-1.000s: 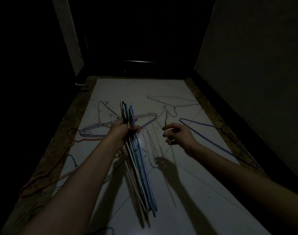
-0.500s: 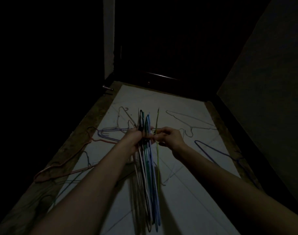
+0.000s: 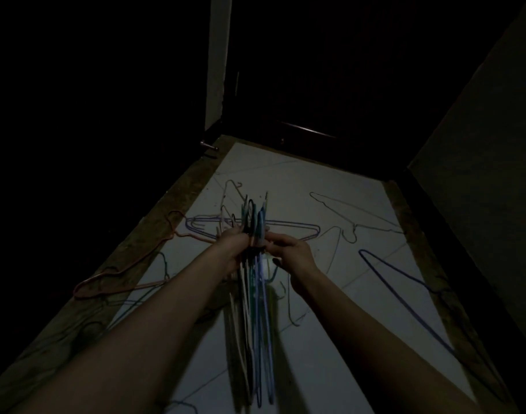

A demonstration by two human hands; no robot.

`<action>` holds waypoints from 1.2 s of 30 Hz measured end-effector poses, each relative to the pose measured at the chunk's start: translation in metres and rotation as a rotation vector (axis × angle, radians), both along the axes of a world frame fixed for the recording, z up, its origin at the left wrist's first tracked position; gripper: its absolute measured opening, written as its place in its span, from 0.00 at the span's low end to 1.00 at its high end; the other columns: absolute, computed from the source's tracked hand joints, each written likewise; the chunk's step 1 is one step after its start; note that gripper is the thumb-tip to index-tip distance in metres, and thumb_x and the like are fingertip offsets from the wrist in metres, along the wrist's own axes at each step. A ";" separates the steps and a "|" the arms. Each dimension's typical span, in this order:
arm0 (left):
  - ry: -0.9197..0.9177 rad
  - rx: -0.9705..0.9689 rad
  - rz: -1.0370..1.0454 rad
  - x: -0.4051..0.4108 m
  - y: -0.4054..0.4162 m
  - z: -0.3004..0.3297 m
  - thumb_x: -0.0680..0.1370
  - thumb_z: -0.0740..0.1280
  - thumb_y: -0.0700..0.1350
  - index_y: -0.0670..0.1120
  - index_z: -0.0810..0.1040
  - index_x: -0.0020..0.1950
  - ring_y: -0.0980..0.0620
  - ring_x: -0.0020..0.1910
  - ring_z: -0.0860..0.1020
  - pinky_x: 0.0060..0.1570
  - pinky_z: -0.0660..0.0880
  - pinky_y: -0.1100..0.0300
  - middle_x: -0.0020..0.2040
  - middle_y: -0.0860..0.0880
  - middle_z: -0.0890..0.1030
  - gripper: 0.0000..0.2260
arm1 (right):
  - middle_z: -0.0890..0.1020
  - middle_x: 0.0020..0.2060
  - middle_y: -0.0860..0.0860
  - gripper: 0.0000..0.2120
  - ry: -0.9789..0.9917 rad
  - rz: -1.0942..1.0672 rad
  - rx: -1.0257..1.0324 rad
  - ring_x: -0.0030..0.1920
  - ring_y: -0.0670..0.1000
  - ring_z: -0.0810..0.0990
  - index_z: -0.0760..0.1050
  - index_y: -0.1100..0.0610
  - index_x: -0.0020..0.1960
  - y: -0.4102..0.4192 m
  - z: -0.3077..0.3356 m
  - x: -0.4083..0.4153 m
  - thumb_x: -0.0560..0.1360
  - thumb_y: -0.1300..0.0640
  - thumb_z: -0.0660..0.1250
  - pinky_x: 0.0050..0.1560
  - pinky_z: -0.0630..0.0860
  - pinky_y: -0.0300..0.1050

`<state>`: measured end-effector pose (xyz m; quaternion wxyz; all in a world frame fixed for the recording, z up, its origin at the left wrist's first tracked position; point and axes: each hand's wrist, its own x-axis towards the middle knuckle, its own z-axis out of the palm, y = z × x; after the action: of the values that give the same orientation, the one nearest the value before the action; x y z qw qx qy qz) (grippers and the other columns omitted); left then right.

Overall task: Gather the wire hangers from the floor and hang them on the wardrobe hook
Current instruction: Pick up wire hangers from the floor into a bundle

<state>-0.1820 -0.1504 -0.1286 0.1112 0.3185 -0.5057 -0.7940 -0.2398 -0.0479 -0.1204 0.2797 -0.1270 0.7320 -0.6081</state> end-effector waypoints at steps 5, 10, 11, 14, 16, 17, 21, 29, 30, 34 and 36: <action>-0.024 -0.046 0.022 0.002 -0.008 0.001 0.72 0.68 0.29 0.39 0.79 0.55 0.50 0.38 0.79 0.31 0.79 0.64 0.41 0.45 0.81 0.14 | 0.76 0.47 0.55 0.11 0.008 0.085 0.007 0.44 0.51 0.75 0.77 0.57 0.56 0.000 -0.007 0.000 0.75 0.66 0.66 0.40 0.72 0.42; -0.065 -0.110 0.014 0.011 -0.025 0.001 0.72 0.69 0.31 0.37 0.77 0.59 0.49 0.38 0.79 0.39 0.78 0.59 0.45 0.44 0.81 0.15 | 0.77 0.44 0.52 0.15 -0.054 0.095 -0.007 0.40 0.47 0.75 0.75 0.59 0.59 0.000 -0.024 -0.002 0.74 0.68 0.66 0.38 0.73 0.40; -0.071 -0.110 0.028 0.013 -0.030 0.001 0.72 0.69 0.31 0.36 0.77 0.58 0.51 0.35 0.79 0.36 0.79 0.60 0.42 0.44 0.81 0.15 | 0.77 0.43 0.53 0.15 -0.069 0.069 0.000 0.39 0.47 0.75 0.75 0.60 0.59 0.003 -0.029 -0.004 0.74 0.69 0.66 0.37 0.73 0.39; -0.093 -0.120 0.046 0.021 -0.045 0.002 0.73 0.69 0.31 0.34 0.76 0.59 0.55 0.25 0.79 0.26 0.77 0.64 0.27 0.50 0.81 0.15 | 0.76 0.38 0.52 0.15 -0.102 0.039 0.070 0.36 0.47 0.75 0.75 0.63 0.59 0.013 -0.048 -0.008 0.73 0.71 0.65 0.31 0.75 0.35; -0.107 -0.117 0.051 0.025 -0.056 0.003 0.73 0.69 0.31 0.36 0.76 0.58 0.56 0.25 0.79 0.26 0.77 0.65 0.26 0.50 0.80 0.14 | 0.77 0.36 0.52 0.15 -0.104 0.044 0.124 0.36 0.47 0.75 0.74 0.66 0.60 0.018 -0.064 -0.009 0.73 0.72 0.64 0.33 0.74 0.36; -0.110 -0.116 0.045 0.028 -0.060 0.004 0.73 0.68 0.31 0.37 0.76 0.59 0.56 0.25 0.80 0.26 0.76 0.65 0.28 0.50 0.81 0.14 | 0.77 0.37 0.52 0.15 -0.113 0.052 0.142 0.36 0.48 0.76 0.74 0.67 0.60 0.019 -0.071 -0.009 0.73 0.72 0.64 0.34 0.75 0.38; -0.138 -0.160 0.000 0.036 -0.068 0.004 0.73 0.68 0.32 0.39 0.76 0.61 0.52 0.34 0.77 0.24 0.74 0.67 0.37 0.47 0.78 0.16 | 0.77 0.45 0.57 0.16 -0.085 0.153 0.203 0.37 0.51 0.77 0.73 0.66 0.60 0.015 -0.095 -0.005 0.72 0.72 0.66 0.33 0.77 0.38; -0.140 -0.210 -0.042 0.051 -0.094 -0.004 0.72 0.69 0.32 0.41 0.77 0.57 0.50 0.38 0.79 0.38 0.78 0.59 0.42 0.45 0.80 0.14 | 0.76 0.59 0.61 0.18 0.087 0.410 0.379 0.51 0.53 0.78 0.72 0.67 0.62 -0.019 -0.129 0.019 0.73 0.69 0.67 0.37 0.77 0.30; -0.150 -0.221 -0.055 0.050 -0.096 -0.004 0.72 0.69 0.33 0.41 0.76 0.57 0.51 0.38 0.79 0.39 0.76 0.59 0.40 0.46 0.80 0.14 | 0.77 0.60 0.59 0.18 0.137 0.435 0.435 0.55 0.54 0.77 0.73 0.65 0.62 -0.020 -0.133 0.019 0.73 0.66 0.68 0.43 0.77 0.31; -0.170 -0.239 -0.042 0.056 -0.098 -0.006 0.72 0.69 0.33 0.42 0.76 0.57 0.57 0.28 0.80 0.33 0.75 0.62 0.30 0.52 0.82 0.14 | 0.77 0.59 0.56 0.17 0.305 0.544 0.587 0.59 0.52 0.75 0.75 0.61 0.60 -0.010 -0.140 0.010 0.72 0.59 0.71 0.55 0.72 0.41; -0.172 -0.218 -0.025 0.059 -0.096 -0.008 0.73 0.69 0.32 0.41 0.77 0.57 0.58 0.27 0.80 0.27 0.75 0.65 0.33 0.50 0.81 0.14 | 0.77 0.59 0.55 0.16 0.332 0.513 0.614 0.58 0.52 0.75 0.76 0.59 0.58 -0.001 -0.140 0.003 0.72 0.57 0.71 0.52 0.70 0.40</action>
<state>-0.1226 -0.2462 -0.1369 0.0915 0.3650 -0.6005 -0.7056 -0.2366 -0.0490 -0.2603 0.3248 -0.3120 0.8588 -0.2443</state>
